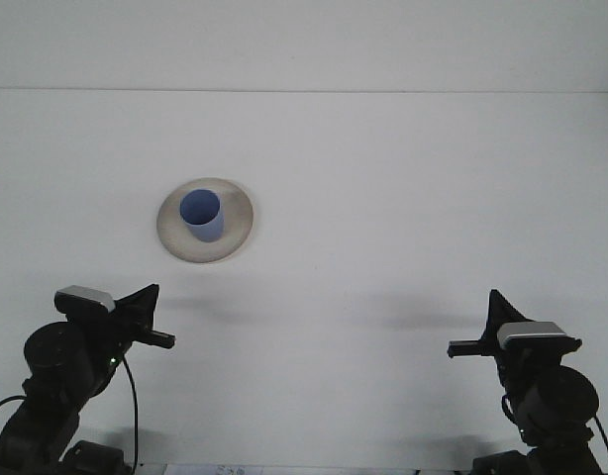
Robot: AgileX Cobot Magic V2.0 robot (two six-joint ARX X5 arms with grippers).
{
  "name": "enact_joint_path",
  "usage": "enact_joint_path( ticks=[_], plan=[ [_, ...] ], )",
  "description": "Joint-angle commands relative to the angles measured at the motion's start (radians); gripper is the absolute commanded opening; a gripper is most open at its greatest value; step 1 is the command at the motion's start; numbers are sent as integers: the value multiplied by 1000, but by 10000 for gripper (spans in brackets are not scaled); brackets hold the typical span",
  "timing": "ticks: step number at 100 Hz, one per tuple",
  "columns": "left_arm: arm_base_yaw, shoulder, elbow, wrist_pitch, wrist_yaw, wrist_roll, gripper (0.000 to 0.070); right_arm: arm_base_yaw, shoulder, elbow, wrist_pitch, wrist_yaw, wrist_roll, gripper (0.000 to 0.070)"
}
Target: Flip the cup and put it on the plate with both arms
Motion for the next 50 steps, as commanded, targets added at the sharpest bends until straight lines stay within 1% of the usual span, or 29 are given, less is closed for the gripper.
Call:
enact_joint_path(
  ticks=[1, 34, 42, 50],
  plan=[
    [-2, -5, 7, 12, -3, -6, 12, 3, 2, 11, 10, 0, -4, 0],
    [-1, -79, 7, 13, -5, -4, 12, 3, 2, 11, 10, 0, -4, 0],
    [-1, -108, -4, 45, -10, 61, 12, 3, 2, 11, 10, 0, -4, 0],
    [-1, -153, -68, 161, -10, 108, 12, 3, 2, 11, 10, 0, -4, 0]
  ],
)
